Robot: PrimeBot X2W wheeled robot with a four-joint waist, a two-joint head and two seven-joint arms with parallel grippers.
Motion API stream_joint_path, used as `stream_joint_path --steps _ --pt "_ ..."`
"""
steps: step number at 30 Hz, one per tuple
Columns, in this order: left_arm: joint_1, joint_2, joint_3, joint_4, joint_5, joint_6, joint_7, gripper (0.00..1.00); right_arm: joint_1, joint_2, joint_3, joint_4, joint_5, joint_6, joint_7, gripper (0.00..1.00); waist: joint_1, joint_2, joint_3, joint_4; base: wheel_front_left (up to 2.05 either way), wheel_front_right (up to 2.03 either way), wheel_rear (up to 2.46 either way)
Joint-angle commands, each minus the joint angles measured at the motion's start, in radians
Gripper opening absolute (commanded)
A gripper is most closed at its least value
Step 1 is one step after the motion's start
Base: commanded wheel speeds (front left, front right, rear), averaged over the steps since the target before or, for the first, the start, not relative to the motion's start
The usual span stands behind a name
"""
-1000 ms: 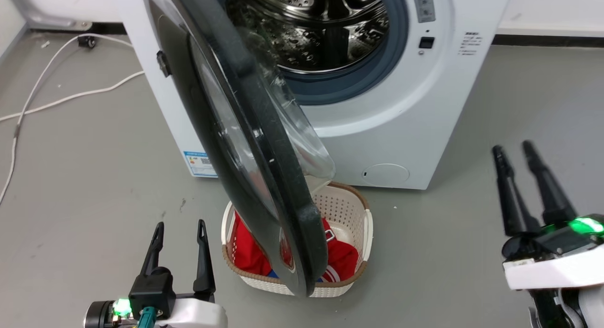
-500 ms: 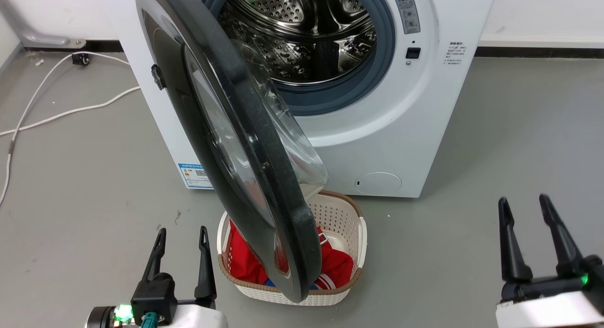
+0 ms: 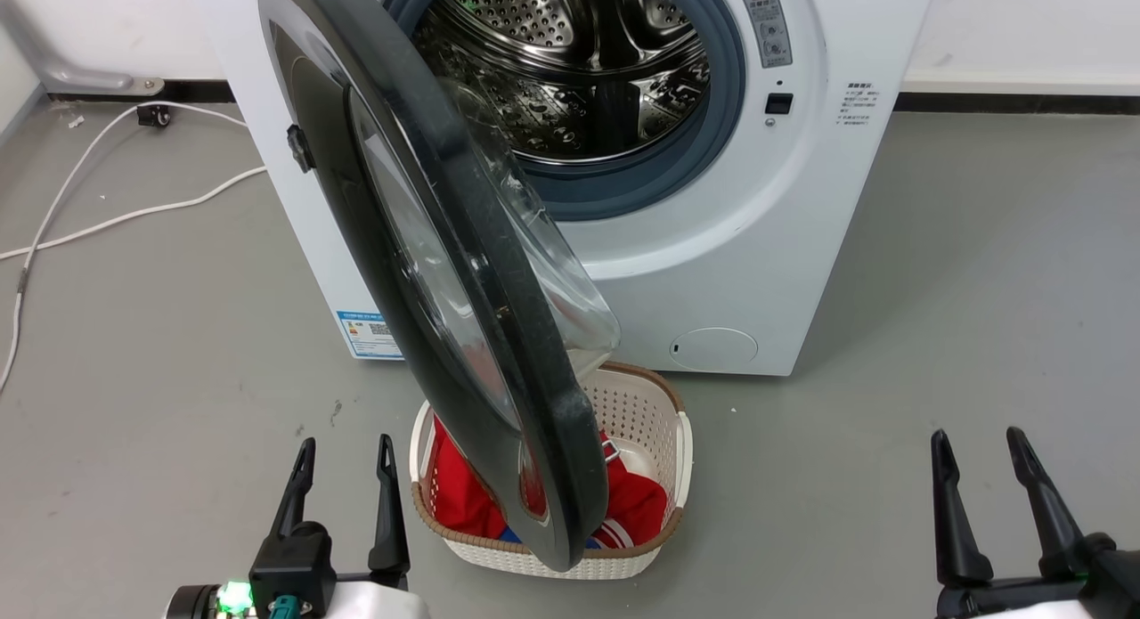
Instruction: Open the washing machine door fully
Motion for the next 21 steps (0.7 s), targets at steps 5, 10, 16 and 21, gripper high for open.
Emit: stream_joint_path --steps 5,10,16,21 --pt "0.007 0.0 0.0 0.005 -0.008 0.007 -0.003 1.0 0.025 0.007 0.001 0.0 0.024 0.0 -0.002 1.0 0.0001 0.0 0.005 0.001 0.0 0.0 0.0" --pt "0.008 0.0 0.007 -0.004 -0.013 0.013 -0.003 0.0 0.022 0.007 0.007 0.004 0.022 0.0 -0.002 1.0 0.0001 0.0 0.006 0.0 0.0 0.0 0.0" --pt "-0.02 0.001 0.025 -0.026 0.004 0.02 -0.003 0.0 0.015 0.007 0.003 0.003 0.02 0.0 -0.002 1.0 0.0001 0.0 0.004 0.001 0.0 0.0 0.0" --pt "-0.047 0.014 0.041 -0.073 0.019 0.022 -0.003 0.0 0.013 0.007 0.007 0.005 0.021 0.0 -0.002 1.0 0.0001 0.0 0.001 0.0 0.0 0.0 0.0"
